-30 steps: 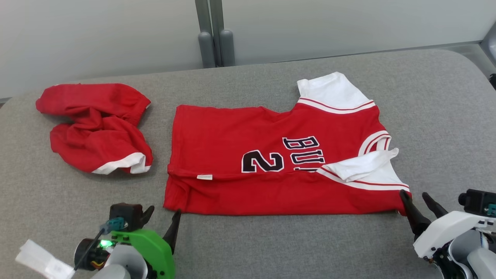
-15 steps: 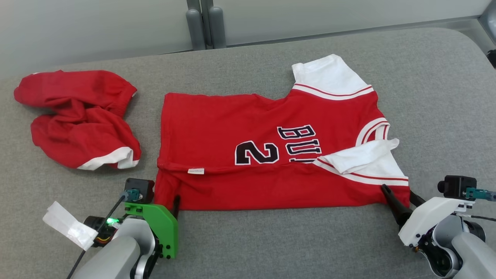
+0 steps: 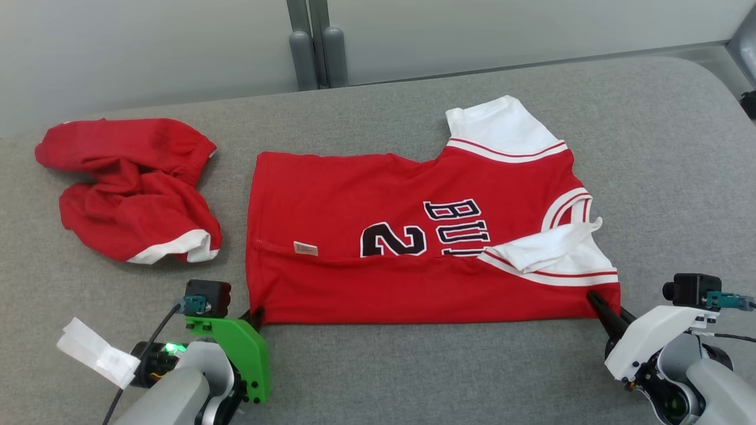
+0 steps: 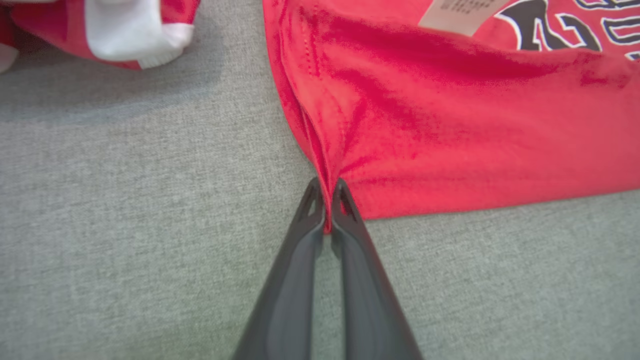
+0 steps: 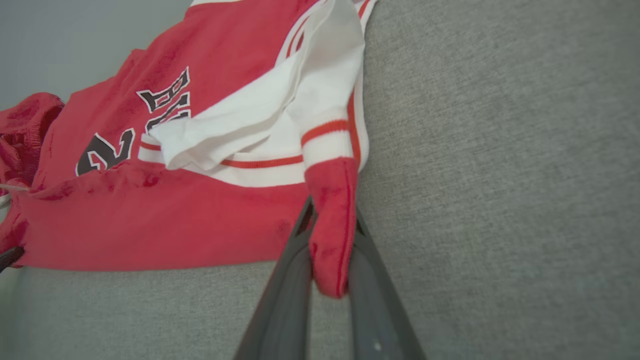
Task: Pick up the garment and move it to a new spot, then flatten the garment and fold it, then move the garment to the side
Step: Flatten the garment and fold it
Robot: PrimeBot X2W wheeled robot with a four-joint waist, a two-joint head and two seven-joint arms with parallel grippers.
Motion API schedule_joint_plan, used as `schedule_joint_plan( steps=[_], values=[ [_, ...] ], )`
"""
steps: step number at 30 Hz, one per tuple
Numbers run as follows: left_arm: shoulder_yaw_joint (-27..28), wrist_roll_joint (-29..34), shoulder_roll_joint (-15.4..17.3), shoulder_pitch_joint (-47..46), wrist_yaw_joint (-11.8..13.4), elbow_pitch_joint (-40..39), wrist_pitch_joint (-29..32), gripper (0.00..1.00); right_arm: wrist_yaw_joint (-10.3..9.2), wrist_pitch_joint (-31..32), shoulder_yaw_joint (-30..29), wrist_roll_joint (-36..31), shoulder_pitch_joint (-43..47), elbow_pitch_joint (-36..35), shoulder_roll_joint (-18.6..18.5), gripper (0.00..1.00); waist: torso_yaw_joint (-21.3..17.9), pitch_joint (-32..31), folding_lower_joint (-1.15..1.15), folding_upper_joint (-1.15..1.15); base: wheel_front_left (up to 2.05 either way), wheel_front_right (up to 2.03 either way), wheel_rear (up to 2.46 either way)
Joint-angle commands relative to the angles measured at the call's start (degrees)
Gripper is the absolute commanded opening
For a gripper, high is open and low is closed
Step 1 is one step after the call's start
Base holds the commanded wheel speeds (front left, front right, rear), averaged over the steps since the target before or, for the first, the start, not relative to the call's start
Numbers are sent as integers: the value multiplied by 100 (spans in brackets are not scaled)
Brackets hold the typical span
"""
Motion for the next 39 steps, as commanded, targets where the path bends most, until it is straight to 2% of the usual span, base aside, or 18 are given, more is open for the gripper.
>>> schedule_joint_plan(
  steps=[1, 5, 11, 16, 23, 24, 25, 26, 27, 28, 35, 39],
  values=[
    [-5, -16, 93, 131, -32, -51, 6, 0, 0, -26, 30, 90, -20, -55, -78, 0, 37, -99, 0, 0, 0, 0, 0],
    [-29, -86, 283, 335, -54, -337, 99, 0, 0, 94, 144, 282, 140, -241, -323, 0, 104, -275, 0, 0, 0, 0, 0],
    [-66, -223, 753, 829, 62, -1135, 424, 0, -5, 409, 162, 578, 527, -497, -779, 0, 210, -468, 0, 0, 0, 0, 0],
    [-79, -468, 1156, 1385, 322, -1998, 799, 0, -5, 725, 125, 746, 955, -743, -1093, 0, 253, -534, 0, 0, 0, 0, 0],
    [-82, -686, 1511, 1963, 742, -2947, 1127, 0, -5, 988, -131, 862, 1495, -1080, -1227, 0, 318, -611, 0, 0, 0, 0, 0],
    [-66, -694, 1529, 1995, 789, -3013, 1116, 11, -5, 1011, -169, 863, 1548, -1125, -1223, 0, 325, -615, 0, 0, 0, 0, 0],
    [-79, -701, 1552, 2047, 831, -3059, 1144, 38, -5, 1067, -212, 850, 1615, -1171, -1219, 0, 329, -619, 0, 0, 0, 0, 0],
    [-97, -703, 1573, 2086, 866, -3102, 1176, 74, -5, 1109, -241, 844, 1667, -1211, -1202, 2, 329, -621, 0, 0, 0, 0, 0],
    [-99, -710, 1595, 2107, 889, -3163, 1188, 100, -5, 1135, -299, 824, 1717, -1260, -1184, 45, 328, -624, 0, 0, 0, 0, 0],
    [-83, -708, 1607, 2111, 918, -3209, 1168, 100, -5, 1106, -371, 780, 1732, -1290, -1182, 100, 329, -624, 0, 0, 0, 0, 0],
    [99, -419, 1731, 1904, 1135, -3459, 856, 100, -1, 997, -817, 454, 1745, -1686, -1105, 100, 337, -607, 0, 0, 0, 0, 0],
    [223, -247, 1654, 1693, 1210, -3525, 567, 100, -1, 821, -1112, 190, 1560, -1952, -1062, 100, 337, -498, 0, 0, 0, 0, 0]
  ],
)
